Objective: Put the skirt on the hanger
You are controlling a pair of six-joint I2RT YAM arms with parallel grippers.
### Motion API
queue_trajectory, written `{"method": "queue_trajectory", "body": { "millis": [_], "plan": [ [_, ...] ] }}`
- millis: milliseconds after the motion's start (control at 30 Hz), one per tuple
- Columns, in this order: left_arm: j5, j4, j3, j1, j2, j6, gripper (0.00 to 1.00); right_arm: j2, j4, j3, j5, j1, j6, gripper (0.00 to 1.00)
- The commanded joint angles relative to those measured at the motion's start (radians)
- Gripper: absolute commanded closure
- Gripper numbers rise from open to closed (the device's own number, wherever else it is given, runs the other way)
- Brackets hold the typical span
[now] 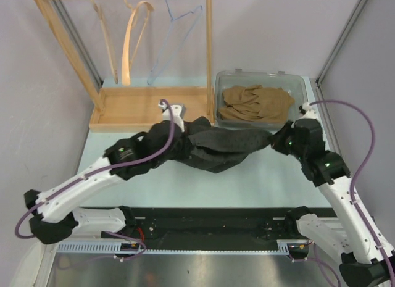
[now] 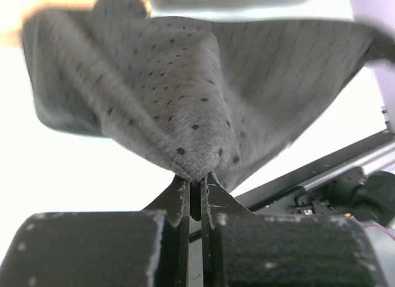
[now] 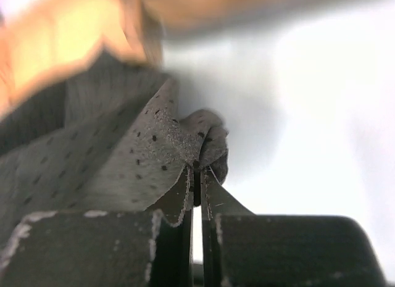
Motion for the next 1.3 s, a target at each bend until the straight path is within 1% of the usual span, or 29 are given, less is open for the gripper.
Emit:
{"method": "queue_trajectory", "body": {
  "millis": [0,33,133,167,267,367,400,500,633,800,933,1000,1100,1167,1200,1233,1267],
  "plan": [
    [0.023,-0.053,0.078,0.006,-0.065,0.106,1.0,0.045,-0.011,0.206,-0.005,-0.099,-0.156,1.0],
    [0.048,-0.062,0.113,0.005,-0.063,0.12,1.0,0.076,-0.011,0.278,-0.015,-0.133,-0.171,1.0],
    [0.14,-0.068,0.186,0.002,-0.051,0.192,1.0,0.129,-0.011,0.391,-0.032,-0.177,-0.214,1.0],
    [0.166,-0.071,0.209,0.0,-0.033,0.203,1.0,0.143,-0.008,0.462,-0.037,-0.203,-0.229,1.0],
    [0.203,-0.102,0.321,-0.011,0.026,0.25,1.0,0.191,-0.006,0.58,-0.057,-0.248,-0.245,1.0],
    [0.244,-0.117,0.435,-0.021,0.069,0.276,1.0,0.22,-0.002,0.646,-0.072,-0.269,-0.252,1.0],
    [0.291,-0.105,0.455,-0.024,0.093,0.283,1.0,0.226,-0.002,0.678,-0.071,-0.282,-0.258,1.0],
    [0.38,-0.053,0.487,-0.029,0.133,0.292,1.0,0.229,-0.006,0.703,-0.048,-0.305,-0.265,1.0],
    [0.47,-0.008,0.492,-0.054,0.211,0.287,1.0,0.206,-0.014,0.686,-0.02,-0.341,-0.262,1.0],
    [0.537,0.05,0.527,-0.103,0.325,0.283,1.0,0.174,-0.02,0.679,0.017,-0.36,-0.263,1.0],
    [0.565,0.07,0.579,-0.152,0.397,0.284,1.0,0.177,-0.017,0.728,0.051,-0.389,-0.283,1.0],
    [0.58,0.091,0.576,-0.181,0.411,0.278,1.0,0.192,-0.015,0.775,0.045,-0.389,-0.295,1.0],
    [0.583,0.136,0.527,-0.207,0.388,0.263,1.0,0.252,-0.002,0.835,-0.02,-0.389,-0.304,1.0],
    [0.588,0.186,0.414,-0.21,0.353,0.228,1.0,0.31,0.024,0.849,-0.118,-0.389,-0.3,1.0],
    [0.586,0.256,0.364,-0.21,0.301,0.211,1.0,0.335,0.034,0.855,-0.162,-0.38,-0.298,1.0],
    [0.588,0.3,0.258,-0.21,0.273,0.186,1.0,0.356,0.052,0.855,-0.205,-0.371,-0.301,1.0],
    [0.588,0.344,0.206,-0.209,0.244,0.172,1.0,0.384,0.058,0.854,-0.193,-0.313,-0.312,1.0]
  ]
}}
